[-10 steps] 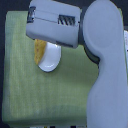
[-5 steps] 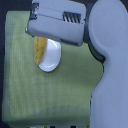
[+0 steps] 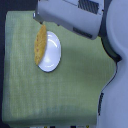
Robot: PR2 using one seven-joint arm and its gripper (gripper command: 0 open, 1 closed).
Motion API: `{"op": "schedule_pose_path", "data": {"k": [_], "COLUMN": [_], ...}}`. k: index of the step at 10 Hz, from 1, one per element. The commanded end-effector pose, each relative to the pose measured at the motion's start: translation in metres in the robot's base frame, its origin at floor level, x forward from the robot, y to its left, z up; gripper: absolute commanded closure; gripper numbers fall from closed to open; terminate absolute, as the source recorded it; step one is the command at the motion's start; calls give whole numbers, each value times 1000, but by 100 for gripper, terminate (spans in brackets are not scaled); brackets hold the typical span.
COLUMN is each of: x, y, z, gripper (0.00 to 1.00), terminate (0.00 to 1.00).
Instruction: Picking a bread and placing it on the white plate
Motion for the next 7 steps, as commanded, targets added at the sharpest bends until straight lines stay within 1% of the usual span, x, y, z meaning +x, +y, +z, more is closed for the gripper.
{"op": "schedule_pose_path", "data": {"k": [1,3,5,6,7], "x": [-7,-16,-17,-11,-6], "y": [-125,-202,-242,-274,-290], "z": [5,-4,-5,-3,0], "gripper": [0,0,0,0,0], "terminate": [0,0,0,0,0]}}
